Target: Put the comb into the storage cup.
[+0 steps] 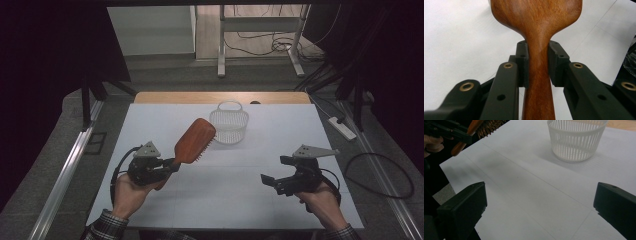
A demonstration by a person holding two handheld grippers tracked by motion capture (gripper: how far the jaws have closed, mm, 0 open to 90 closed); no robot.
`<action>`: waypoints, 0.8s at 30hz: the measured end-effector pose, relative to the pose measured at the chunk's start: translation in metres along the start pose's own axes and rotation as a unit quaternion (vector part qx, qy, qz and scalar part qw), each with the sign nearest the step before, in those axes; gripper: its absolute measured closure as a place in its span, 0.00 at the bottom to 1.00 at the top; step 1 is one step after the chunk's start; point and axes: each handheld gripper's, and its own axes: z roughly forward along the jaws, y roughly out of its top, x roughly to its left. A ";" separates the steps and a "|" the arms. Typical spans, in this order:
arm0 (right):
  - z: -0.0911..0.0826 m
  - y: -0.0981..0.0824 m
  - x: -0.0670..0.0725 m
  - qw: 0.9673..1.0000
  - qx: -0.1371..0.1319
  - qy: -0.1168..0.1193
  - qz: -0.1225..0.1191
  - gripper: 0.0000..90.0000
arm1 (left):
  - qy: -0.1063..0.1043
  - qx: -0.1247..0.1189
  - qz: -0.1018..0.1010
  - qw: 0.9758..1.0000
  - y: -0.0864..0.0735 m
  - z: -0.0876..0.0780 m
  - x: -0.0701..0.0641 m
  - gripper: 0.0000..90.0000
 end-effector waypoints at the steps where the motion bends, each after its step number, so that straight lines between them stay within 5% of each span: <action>1: 0.001 0.001 0.000 1.000 0.001 0.000 -0.001 0.00 | -0.002 -0.001 -0.002 1.000 0.001 0.000 0.000 0.81; 24: 0.035 0.031 0.002 0.999 0.000 0.035 0.031 0.00 | -0.013 -0.013 0.005 1.000 0.011 0.009 -0.008 0.81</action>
